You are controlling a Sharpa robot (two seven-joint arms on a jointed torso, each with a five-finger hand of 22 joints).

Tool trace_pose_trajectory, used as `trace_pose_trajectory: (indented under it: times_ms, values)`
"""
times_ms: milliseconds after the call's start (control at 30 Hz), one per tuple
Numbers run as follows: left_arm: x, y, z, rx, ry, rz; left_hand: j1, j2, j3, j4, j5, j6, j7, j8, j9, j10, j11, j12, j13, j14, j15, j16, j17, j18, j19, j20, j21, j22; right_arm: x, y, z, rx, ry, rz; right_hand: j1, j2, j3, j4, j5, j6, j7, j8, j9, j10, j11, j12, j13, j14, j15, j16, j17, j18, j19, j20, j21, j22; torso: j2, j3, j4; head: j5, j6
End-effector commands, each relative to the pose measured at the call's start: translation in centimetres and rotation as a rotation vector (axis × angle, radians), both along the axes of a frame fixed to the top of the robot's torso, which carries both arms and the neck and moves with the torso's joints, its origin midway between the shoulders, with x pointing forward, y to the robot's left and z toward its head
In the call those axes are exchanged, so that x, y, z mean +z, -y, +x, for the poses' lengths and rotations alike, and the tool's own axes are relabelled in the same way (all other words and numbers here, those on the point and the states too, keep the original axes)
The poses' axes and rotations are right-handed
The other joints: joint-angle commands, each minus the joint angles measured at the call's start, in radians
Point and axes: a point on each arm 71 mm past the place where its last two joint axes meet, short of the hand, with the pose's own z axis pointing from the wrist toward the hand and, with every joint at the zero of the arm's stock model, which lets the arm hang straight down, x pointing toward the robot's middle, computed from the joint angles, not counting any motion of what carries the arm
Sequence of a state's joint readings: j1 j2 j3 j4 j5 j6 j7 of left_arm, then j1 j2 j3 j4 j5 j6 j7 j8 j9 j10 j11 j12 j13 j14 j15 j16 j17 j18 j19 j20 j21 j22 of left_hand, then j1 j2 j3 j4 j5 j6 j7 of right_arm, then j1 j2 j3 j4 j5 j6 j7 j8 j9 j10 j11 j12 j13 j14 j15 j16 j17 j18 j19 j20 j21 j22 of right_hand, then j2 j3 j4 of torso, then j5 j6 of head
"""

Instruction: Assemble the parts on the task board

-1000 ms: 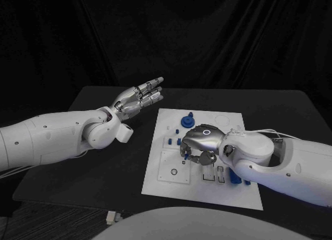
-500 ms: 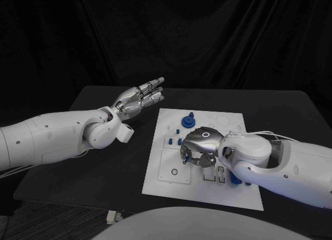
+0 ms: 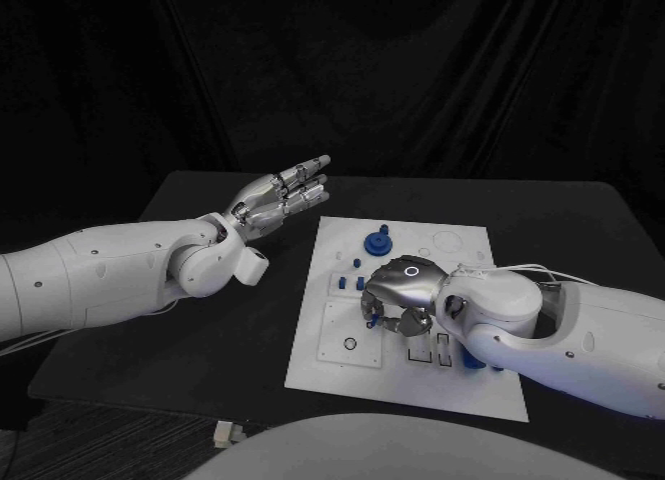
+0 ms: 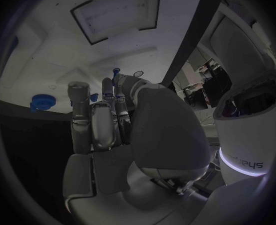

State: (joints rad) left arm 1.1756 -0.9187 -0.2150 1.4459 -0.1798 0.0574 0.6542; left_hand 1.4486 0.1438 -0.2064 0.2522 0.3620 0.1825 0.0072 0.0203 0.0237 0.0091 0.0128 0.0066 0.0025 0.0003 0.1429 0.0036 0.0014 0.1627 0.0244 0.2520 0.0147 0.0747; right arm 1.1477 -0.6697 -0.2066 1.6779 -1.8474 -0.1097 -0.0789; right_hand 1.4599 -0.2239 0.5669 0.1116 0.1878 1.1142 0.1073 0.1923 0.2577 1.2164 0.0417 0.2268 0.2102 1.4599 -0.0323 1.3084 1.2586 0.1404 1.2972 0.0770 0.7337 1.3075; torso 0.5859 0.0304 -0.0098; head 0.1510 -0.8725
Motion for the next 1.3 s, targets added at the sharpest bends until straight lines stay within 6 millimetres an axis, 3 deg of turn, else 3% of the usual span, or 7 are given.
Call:
trace_pose_trajectory:
  times_ms: [33, 1300]
  values:
    - [0.04, 0.14, -0.04, -0.008, 0.0, -0.017, 0.009, 0.004, -0.001, -0.003, 0.005, -0.003, 0.006, 0.005, 0.001, -0.001, 0.008, -0.004, 0.0, 0.0, 0.005, -0.004, -0.001, 0.016, -0.001, 0.006, 0.003, 0.0, 0.12, -0.13, -0.1, 0.011, 0.029, 0.018, -0.004, 0.005, 0.001, -0.005, -0.006, -0.003, 0.002, 0.0, 0.002, 0.003, 0.002, -0.003, 0.002, 0.002, 0.005, -0.004, 0.0, -0.004, -0.009, 0.0, -0.004, 0.083, 0.0, 0.0001, -0.0005, 0.001, 0.0]
    - [-0.48, 0.16, -0.18, -0.016, -0.018, -0.016, 0.011, 0.005, -0.003, -0.005, 0.006, -0.004, 0.008, 0.005, 0.001, -0.001, 0.01, -0.004, 0.0, 0.0, 0.007, -0.004, -0.001, 0.016, 0.001, 0.008, 0.005, 0.003, -0.78, -0.36, -0.33, 0.017, 0.008, 0.001, -0.004, 0.006, -0.002, -0.011, -0.006, -0.003, 0.002, -0.002, 0.001, 0.008, 0.001, 0.0, 0.005, 0.0, 0.004, -0.006, -0.003, -0.003, -0.011, 0.0, -0.003, 0.083, 0.0, 0.0006, -0.0004, 0.002, 0.0]
